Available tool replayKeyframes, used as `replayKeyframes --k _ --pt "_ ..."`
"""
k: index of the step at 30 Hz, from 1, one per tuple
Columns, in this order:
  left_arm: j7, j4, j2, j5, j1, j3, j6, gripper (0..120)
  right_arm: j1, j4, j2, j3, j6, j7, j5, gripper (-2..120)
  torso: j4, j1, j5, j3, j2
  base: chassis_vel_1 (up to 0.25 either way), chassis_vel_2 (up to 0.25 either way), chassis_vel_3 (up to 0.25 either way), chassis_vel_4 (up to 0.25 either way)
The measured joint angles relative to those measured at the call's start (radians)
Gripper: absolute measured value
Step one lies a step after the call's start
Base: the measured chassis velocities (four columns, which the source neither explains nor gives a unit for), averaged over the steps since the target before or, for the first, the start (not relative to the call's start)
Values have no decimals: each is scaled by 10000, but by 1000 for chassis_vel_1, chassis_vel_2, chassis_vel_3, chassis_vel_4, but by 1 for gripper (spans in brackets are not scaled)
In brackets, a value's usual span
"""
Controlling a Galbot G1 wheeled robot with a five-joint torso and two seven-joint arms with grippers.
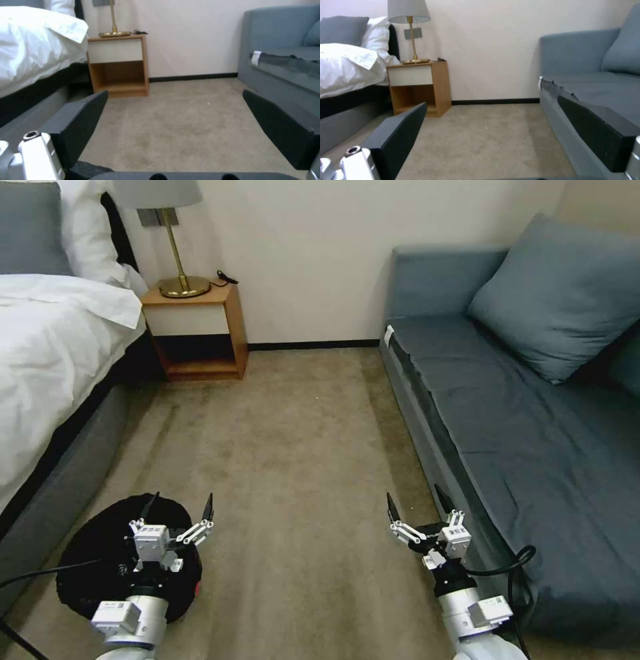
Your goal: Pick up the trash bin, then pick up the garbage on the floor and place it into the trash bin.
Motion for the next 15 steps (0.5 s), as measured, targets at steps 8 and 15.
replayKeyframes --k 8,15 --pt "-7 0 -3 -15 -1 -16 26 100 1 0 0 0 0 0 0 100 0 0 0 0 0 0 0 0 0" --pt "-11 0 -3 -22 -2 -21 34 100 0 0 1 0 0 0 0 100 0 0 0 0 0 0 0 0 0"
